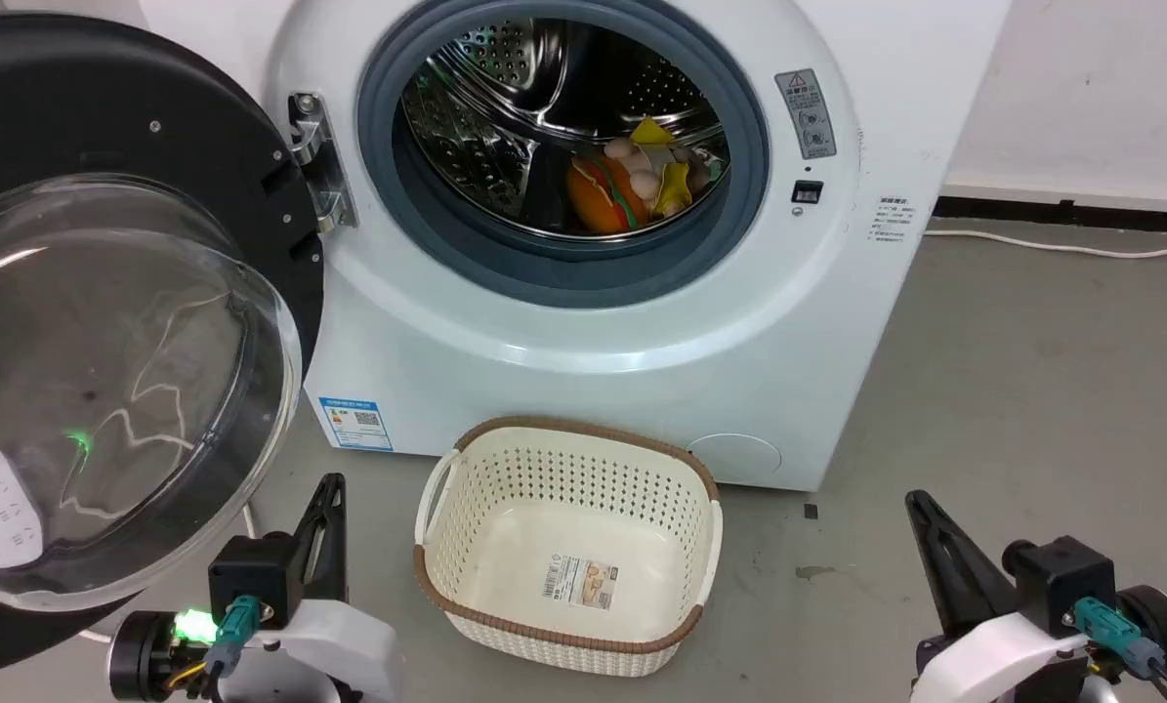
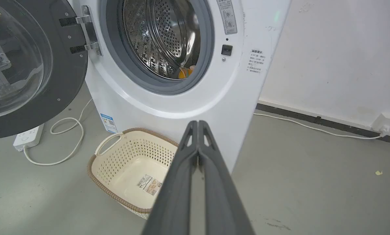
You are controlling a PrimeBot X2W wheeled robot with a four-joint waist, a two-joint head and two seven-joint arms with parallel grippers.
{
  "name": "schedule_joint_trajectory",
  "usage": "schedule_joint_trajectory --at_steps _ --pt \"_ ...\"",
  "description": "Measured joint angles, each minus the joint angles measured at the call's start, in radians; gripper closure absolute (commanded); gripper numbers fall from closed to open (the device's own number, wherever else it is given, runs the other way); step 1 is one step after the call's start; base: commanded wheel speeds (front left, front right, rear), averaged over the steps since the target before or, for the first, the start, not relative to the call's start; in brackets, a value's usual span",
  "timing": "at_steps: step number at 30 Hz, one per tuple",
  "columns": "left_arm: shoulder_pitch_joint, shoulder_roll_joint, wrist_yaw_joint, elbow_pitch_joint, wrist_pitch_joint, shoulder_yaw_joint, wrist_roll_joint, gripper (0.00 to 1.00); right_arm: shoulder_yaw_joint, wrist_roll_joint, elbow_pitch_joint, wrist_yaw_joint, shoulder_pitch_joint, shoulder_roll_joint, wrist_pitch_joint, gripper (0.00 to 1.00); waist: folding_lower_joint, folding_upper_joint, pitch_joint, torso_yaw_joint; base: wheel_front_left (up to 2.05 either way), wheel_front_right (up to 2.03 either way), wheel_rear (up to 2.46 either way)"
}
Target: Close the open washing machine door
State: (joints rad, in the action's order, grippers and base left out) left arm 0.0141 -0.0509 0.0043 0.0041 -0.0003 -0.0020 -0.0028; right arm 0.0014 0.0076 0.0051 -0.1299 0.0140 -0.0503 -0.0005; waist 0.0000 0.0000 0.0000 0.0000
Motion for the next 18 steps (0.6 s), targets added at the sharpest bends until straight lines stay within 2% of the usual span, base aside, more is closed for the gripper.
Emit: schedule_joint_trajectory --at_steps 18 --pt "0.000 0.000 0.000 0.000 0.000 0.000 0.000 1.00 0.000 0.000 0.000 0.000 0.000 0.000 0.000 1.00 0.0000 0.0000 0.000 0.000 0.00 0.00 0.00"
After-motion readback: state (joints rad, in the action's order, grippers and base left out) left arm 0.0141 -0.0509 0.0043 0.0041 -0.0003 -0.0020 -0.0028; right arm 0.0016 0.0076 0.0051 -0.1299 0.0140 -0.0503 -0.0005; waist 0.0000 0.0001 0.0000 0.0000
